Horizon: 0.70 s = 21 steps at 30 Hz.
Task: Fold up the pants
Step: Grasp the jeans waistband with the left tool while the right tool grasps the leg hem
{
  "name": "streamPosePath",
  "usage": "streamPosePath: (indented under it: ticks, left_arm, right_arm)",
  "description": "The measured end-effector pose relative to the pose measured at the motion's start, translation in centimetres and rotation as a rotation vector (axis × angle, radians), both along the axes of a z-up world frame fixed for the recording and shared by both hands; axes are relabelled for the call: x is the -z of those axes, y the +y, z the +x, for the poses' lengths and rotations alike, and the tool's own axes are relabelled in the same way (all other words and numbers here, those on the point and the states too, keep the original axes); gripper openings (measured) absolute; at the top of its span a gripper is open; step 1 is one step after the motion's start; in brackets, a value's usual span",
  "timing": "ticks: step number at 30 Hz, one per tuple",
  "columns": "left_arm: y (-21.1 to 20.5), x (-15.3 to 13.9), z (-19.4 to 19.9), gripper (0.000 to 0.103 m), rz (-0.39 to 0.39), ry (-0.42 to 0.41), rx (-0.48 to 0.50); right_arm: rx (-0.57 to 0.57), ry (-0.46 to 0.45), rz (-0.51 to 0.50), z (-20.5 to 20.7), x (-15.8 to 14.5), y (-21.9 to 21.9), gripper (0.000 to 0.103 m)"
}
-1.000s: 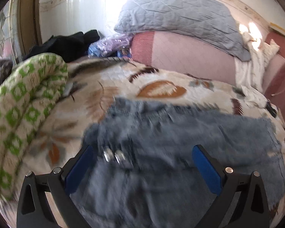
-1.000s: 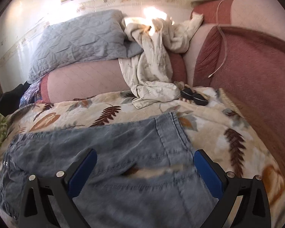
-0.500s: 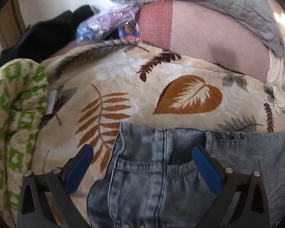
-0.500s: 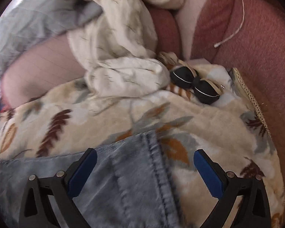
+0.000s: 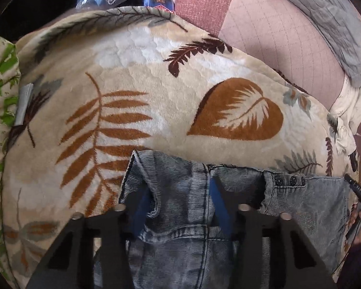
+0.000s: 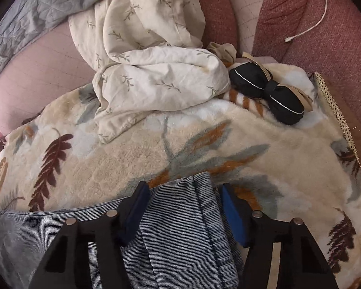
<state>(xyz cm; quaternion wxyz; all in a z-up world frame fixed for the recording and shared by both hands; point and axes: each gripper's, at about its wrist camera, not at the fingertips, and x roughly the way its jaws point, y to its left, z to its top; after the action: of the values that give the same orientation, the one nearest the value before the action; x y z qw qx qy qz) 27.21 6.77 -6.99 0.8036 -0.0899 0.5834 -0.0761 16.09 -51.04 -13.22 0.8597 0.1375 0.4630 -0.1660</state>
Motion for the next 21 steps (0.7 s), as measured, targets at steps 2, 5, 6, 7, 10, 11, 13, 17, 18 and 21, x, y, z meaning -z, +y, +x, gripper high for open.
streamPosePath:
  ticks: [2,5,6,7,10,11,13,17,18,21]
  left_arm:
    - [0.3,0.0,0.2,0.041,-0.032,0.006,-0.006]
    - [0.3,0.0,0.3,0.031,-0.062,0.007,-0.004]
    - [0.3,0.0,0.2,0.027,-0.06,0.006,-0.001]
    - [0.4,-0.2,0.1,0.022,-0.052,-0.001,-0.001]
    - [1.1,-1.1,-0.3,0.007,-0.023,-0.031,-0.009]
    - [1.6,-1.3,-0.4,0.007,-0.02,-0.037,-0.022]
    - [2.4,-1.5,-0.6,0.006,-0.05,-0.041,-0.038]
    - [3.0,-2.3,-1.3,0.004,-0.063,-0.072,-0.039]
    - [3.0,-2.5,-1.4,0.004,-0.067,-0.079,-0.037]
    - [2.9,-2.9,-1.9,0.003,-0.059,-0.088,-0.04]
  right_arm:
    - [-0.003,-0.012,-0.017,-0.2,-0.2,0.2,0.048]
    - [-0.002,-0.016,-0.039,-1.0,-0.8,0.5,0.038]
    - [-0.002,-0.016,-0.043,-1.3,-1.1,0.7,0.037]
    - [-0.003,-0.023,-0.039,-1.7,-1.3,0.7,0.035]
    - [0.0,-0.034,-0.05,-2.7,-2.3,1.2,0.033]
    - [0.001,-0.039,-0.052,-2.9,-2.5,1.2,0.032]
    - [0.003,-0.053,-0.051,-3.6,-2.8,1.5,0.03]
    - [0.023,-0.089,-0.028,-4.5,-3.5,2.1,0.028]
    - [0.028,-0.104,-0.016,-5.0,-3.9,2.1,0.027]
    - [0.027,-0.132,0.008,-6.2,-5.0,1.9,0.027]
